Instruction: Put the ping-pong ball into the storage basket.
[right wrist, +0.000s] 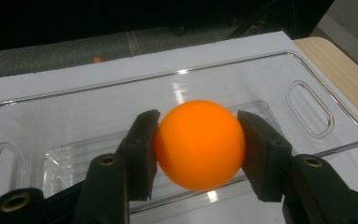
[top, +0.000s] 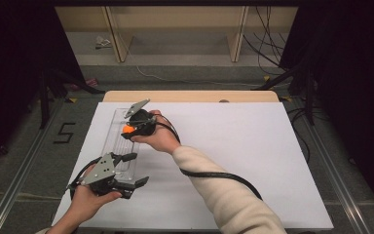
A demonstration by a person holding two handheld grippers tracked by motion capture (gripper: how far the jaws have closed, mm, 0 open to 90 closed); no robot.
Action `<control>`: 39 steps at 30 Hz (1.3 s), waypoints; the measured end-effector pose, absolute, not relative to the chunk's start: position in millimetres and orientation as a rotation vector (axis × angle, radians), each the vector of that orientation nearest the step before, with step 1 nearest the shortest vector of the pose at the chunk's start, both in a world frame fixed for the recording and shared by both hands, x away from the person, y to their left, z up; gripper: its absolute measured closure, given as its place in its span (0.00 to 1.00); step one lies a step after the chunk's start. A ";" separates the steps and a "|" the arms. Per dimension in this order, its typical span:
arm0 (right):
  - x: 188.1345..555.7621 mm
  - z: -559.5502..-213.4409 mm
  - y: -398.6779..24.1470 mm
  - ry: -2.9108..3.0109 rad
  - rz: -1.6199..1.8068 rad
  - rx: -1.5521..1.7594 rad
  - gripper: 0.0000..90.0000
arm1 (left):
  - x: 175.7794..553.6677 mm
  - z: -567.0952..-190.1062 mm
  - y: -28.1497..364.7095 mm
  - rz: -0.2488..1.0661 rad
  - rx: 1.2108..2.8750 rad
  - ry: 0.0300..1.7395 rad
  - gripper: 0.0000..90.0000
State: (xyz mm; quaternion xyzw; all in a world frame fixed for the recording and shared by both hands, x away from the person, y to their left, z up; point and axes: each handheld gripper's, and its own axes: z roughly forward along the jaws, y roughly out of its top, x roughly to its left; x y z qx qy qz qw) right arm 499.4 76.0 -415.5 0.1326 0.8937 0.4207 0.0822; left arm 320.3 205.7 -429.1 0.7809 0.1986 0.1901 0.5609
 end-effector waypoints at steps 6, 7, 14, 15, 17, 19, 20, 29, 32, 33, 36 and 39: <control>500.4 -417.3 78.2 2.673 1.254 0.392 0.57 | 320.3 -429.1 205.7 0.448 1.840 0.467 0.19; 500.3 -417.6 78.5 2.675 1.255 0.398 0.57 | 320.3 -429.1 205.7 0.448 1.840 0.467 0.19; 501.3 -418.4 80.1 2.678 1.254 0.398 0.57 | 320.3 -429.1 205.6 0.448 1.840 0.467 0.19; 501.4 -418.4 80.3 2.678 1.255 0.398 0.57 | 320.3 -429.1 205.7 0.448 1.840 0.467 0.19; 501.7 -418.6 80.7 2.678 1.255 0.398 0.57 | 320.2 -429.1 205.7 0.448 1.840 0.467 0.19; 502.0 -419.0 81.2 2.677 1.256 0.400 0.57 | 320.2 -429.0 205.7 0.448 1.840 0.467 0.19; 502.2 -419.2 81.3 2.678 1.255 0.401 0.57 | 320.2 -429.0 205.8 0.448 1.840 0.467 0.19; 503.2 -420.9 82.1 2.683 1.250 0.408 0.57 | 320.3 -429.1 205.8 0.448 1.840 0.467 0.19; 503.6 -421.5 82.6 2.684 1.249 0.404 0.57 | 320.3 -429.1 205.8 0.448 1.840 0.467 0.19; 503.7 -421.7 82.8 2.684 1.249 0.402 0.57 | 320.3 -429.1 205.7 0.448 1.840 0.467 0.19; 503.8 -422.0 83.3 2.687 1.249 0.402 0.57 | 320.2 -429.1 205.8 0.448 1.840 0.467 0.19; 503.8 -422.6 84.1 2.687 1.249 0.401 0.57 | 320.2 -429.1 205.9 0.448 1.840 0.467 0.19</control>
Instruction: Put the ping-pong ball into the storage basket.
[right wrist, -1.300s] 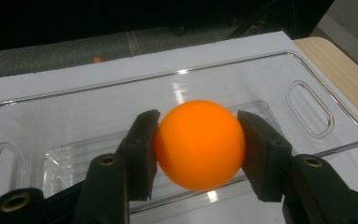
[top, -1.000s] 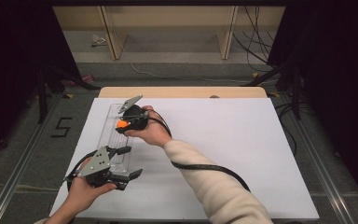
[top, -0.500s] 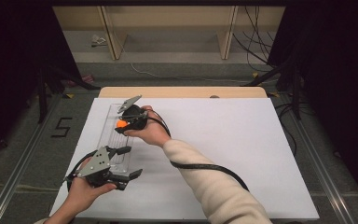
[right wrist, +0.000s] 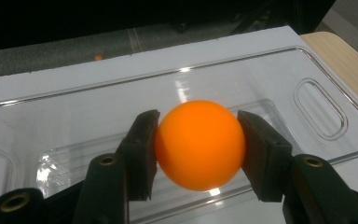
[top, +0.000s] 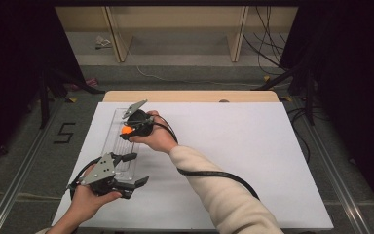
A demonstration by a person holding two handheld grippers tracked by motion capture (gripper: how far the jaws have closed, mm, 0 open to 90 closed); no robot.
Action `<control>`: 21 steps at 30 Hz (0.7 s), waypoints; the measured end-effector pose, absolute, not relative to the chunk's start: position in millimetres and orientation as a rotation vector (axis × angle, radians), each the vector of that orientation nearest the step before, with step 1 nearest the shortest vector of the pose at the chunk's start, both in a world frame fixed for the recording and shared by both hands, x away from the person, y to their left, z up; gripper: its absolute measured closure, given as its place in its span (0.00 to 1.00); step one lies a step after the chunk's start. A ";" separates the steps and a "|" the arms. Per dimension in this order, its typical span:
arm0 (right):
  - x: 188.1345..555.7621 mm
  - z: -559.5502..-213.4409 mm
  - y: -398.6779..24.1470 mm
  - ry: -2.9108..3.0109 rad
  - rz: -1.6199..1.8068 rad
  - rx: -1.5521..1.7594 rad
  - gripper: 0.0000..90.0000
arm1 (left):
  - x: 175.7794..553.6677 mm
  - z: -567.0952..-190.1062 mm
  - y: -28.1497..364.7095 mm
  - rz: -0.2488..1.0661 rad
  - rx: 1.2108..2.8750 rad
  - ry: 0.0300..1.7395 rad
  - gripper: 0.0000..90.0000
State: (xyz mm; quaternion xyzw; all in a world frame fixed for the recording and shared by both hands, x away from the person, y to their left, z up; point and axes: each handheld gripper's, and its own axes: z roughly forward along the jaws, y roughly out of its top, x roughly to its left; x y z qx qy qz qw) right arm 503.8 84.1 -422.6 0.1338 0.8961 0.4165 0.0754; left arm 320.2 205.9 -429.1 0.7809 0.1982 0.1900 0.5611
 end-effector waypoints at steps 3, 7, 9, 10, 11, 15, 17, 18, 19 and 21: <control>503.8 -423.2 84.6 2.692 1.246 0.401 0.57 | 320.3 -429.0 205.9 0.449 1.840 0.465 0.19; 503.8 -424.0 85.2 2.693 1.244 0.400 0.57 | 320.3 -429.0 205.9 0.448 1.840 0.465 0.19; 503.7 -424.2 85.4 2.694 1.242 0.402 0.57 | 320.3 -429.0 205.8 0.448 1.841 0.464 0.19; 503.7 -424.3 85.4 2.694 1.242 0.403 0.57 | 320.2 -429.1 205.8 0.448 1.840 0.467 0.19; 503.9 -424.5 85.6 2.693 1.242 0.402 0.57 | 320.2 -429.1 205.9 0.448 1.840 0.467 0.19; 504.4 -424.8 86.1 2.694 1.242 0.404 0.57 | 320.2 -429.1 205.8 0.448 1.840 0.467 0.19; 504.3 -425.0 86.5 2.697 1.239 0.405 0.57 | 320.2 -429.1 205.8 0.448 1.840 0.467 0.19; 504.4 -425.3 86.7 2.695 1.239 0.401 0.57 | 320.2 -429.1 205.8 0.448 1.840 0.466 0.19; 504.4 -425.5 86.8 2.695 1.240 0.404 0.57 | 320.2 -429.1 205.8 0.448 1.840 0.467 0.19; 504.7 -426.0 87.2 2.696 1.238 0.400 0.57 | 320.2 -429.1 205.8 0.447 1.840 0.467 0.19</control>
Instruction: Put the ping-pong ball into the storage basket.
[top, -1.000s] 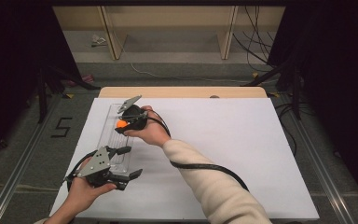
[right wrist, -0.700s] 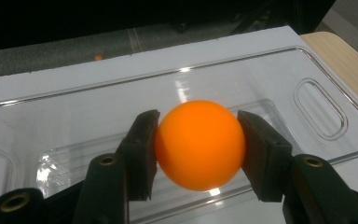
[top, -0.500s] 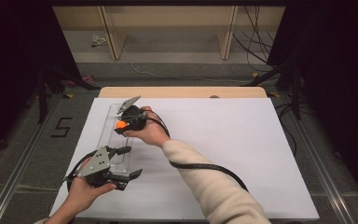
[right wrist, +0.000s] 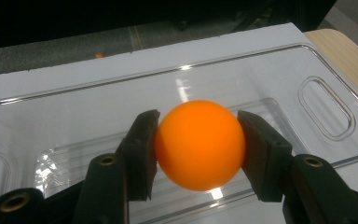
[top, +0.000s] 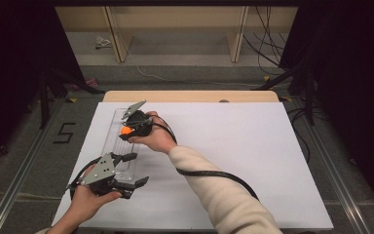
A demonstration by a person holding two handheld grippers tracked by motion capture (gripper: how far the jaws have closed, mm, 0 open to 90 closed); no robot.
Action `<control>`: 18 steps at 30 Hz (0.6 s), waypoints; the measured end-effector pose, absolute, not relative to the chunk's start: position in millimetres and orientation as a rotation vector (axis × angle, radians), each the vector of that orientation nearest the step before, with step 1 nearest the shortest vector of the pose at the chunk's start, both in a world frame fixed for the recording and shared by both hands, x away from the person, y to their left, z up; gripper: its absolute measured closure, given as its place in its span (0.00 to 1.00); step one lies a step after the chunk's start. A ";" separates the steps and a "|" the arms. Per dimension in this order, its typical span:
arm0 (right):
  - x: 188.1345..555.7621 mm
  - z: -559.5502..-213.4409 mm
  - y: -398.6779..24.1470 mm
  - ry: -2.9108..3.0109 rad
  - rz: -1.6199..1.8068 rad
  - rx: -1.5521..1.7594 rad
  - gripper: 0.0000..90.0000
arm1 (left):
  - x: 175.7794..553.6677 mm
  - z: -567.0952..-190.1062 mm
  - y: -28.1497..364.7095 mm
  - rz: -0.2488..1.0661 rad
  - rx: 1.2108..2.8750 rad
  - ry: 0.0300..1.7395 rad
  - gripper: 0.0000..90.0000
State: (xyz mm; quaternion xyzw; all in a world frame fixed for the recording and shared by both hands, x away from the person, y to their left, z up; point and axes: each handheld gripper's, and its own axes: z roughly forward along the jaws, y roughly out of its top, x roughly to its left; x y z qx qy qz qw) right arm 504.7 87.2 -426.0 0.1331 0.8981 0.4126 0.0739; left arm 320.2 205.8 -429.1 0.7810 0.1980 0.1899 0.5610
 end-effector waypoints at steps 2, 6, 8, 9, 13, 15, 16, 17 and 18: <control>504.9 -426.2 87.5 2.698 1.238 0.398 0.57 | 320.2 -429.1 205.9 0.447 1.840 0.466 0.19; 505.3 -425.8 88.2 2.698 1.235 0.398 0.57 | 320.2 -429.1 205.9 0.447 1.839 0.467 0.19; 505.3 -425.9 88.6 2.697 1.238 0.400 0.57 | 320.3 -429.0 205.9 0.448 1.840 0.465 0.19; 505.4 -425.9 88.5 2.700 1.235 0.396 0.57 | 320.3 -429.0 205.9 0.448 1.840 0.465 0.19; 505.3 -426.7 88.9 2.700 1.234 0.398 0.57 | 320.2 -429.1 205.9 0.447 1.838 0.467 0.19; 505.3 -427.0 89.2 2.701 1.235 0.400 0.57 | 320.2 -429.1 205.9 0.447 1.839 0.467 0.19; 505.3 -427.0 89.3 2.701 1.234 0.398 0.57 | 320.2 -429.1 205.9 0.447 1.839 0.467 0.19; 505.4 -427.1 89.4 2.701 1.234 0.398 0.57 | 320.2 -429.1 205.9 0.447 1.839 0.467 0.19; 505.4 -427.1 89.5 2.702 1.233 0.398 0.57 | 320.2 -429.1 205.9 0.447 1.839 0.467 0.19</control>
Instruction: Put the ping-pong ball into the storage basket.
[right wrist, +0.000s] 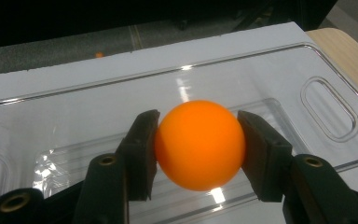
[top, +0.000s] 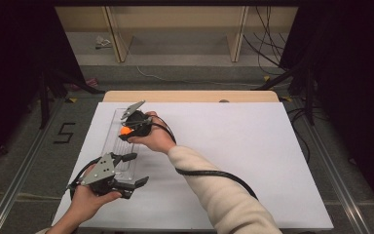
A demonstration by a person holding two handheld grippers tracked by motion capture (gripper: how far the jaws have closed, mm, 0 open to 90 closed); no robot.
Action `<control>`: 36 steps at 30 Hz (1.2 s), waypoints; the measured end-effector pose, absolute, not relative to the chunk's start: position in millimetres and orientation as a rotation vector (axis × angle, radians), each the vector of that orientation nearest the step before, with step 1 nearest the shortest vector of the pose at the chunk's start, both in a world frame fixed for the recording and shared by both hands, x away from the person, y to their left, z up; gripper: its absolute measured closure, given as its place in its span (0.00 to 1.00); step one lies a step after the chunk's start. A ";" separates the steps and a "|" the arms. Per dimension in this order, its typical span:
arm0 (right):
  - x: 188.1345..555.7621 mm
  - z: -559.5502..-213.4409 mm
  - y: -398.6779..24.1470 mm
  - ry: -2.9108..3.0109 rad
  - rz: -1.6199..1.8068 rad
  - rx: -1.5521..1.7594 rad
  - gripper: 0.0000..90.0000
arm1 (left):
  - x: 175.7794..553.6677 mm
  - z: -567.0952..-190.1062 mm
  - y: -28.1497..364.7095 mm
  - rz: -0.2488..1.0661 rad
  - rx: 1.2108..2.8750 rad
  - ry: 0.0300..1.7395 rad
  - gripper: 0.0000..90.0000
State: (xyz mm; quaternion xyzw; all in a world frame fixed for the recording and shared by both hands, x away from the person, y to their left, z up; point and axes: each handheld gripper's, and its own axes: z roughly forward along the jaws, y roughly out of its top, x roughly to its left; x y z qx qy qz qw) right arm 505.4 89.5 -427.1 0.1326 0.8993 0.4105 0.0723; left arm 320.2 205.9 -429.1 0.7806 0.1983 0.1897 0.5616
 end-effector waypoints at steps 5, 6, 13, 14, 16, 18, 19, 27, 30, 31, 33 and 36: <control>505.6 -427.6 89.8 2.703 1.234 0.400 0.57 | 320.3 -429.1 206.1 0.448 1.839 0.465 0.19; 505.7 -427.6 89.8 2.702 1.234 0.400 0.57 | 320.3 -429.1 206.1 0.448 1.839 0.465 0.19; 506.1 -427.0 89.9 2.698 1.230 0.400 0.50 | 320.3 -429.0 206.1 0.448 1.839 0.465 0.19; 506.0 -426.9 89.8 2.697 1.233 0.402 0.48 | 320.3 -429.0 206.1 0.448 1.839 0.464 0.19; 505.9 -426.6 89.6 2.693 1.236 0.405 0.43 | 320.3 -429.0 206.2 0.448 1.839 0.465 0.19; 506.0 -425.9 88.9 2.686 1.245 0.415 0.39 | 320.2 -429.0 206.2 0.448 1.839 0.464 0.19; 506.2 -425.4 88.4 2.682 1.251 0.418 0.37 | 320.2 -429.0 206.2 0.449 1.838 0.465 0.19; 506.3 -419.4 78.7 2.639 1.294 0.453 0.24 | 320.1 -428.8 206.4 0.448 1.839 0.465 0.19; 506.0 -418.0 71.6 2.626 1.308 0.464 0.22 | 320.0 -428.8 206.5 0.448 1.839 0.465 0.19; 506.1 -417.9 69.1 2.620 1.313 0.468 0.20 | 320.0 -428.8 206.4 0.449 1.839 0.465 0.19; 505.8 -418.0 63.9 2.615 1.313 0.484 0.20 | 319.9 -428.8 206.3 0.449 1.839 0.465 0.19; 505.7 -418.7 55.9 2.613 1.316 0.498 0.20 | 319.9 -428.9 206.5 0.449 1.839 0.466 0.19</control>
